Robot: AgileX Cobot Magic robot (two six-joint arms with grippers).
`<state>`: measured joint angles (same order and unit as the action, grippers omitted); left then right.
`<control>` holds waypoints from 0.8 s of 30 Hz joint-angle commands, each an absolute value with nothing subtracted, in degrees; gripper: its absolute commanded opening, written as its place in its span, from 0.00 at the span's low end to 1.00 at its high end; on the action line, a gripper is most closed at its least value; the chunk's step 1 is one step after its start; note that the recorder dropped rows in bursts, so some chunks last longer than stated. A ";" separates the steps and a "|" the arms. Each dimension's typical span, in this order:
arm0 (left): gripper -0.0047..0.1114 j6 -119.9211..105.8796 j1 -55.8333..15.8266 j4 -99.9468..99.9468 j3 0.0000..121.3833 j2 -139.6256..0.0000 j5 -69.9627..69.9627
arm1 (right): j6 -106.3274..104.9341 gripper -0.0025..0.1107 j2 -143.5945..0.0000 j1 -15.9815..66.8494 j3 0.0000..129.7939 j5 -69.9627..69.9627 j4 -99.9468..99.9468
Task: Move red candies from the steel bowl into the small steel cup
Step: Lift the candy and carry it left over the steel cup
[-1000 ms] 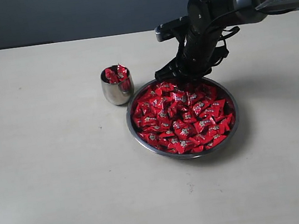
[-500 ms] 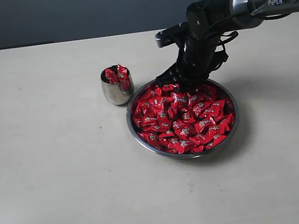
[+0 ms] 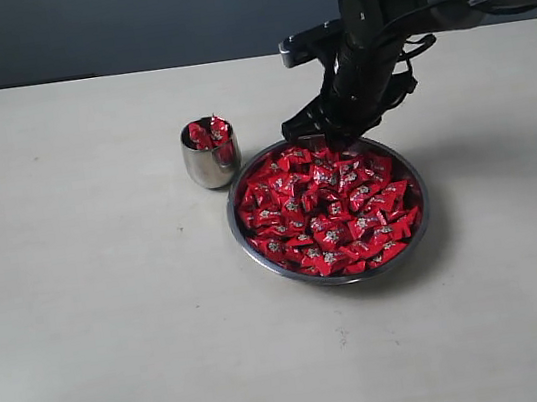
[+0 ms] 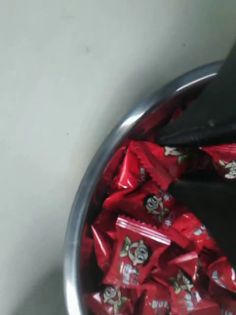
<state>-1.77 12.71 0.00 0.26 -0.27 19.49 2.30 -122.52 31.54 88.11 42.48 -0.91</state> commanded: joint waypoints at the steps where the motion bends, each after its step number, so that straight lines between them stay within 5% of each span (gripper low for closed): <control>1: 0.04 -1.68 12.44 0.35 0.00 0.00 18.91 | 1.93 0.01 -120.12 31.42 88.45 44.59 -1.34; 24: 0.04 -1.68 12.44 0.35 0.00 0.00 18.91 | -10.82 0.01 -116.78 33.96 93.21 41.53 21.10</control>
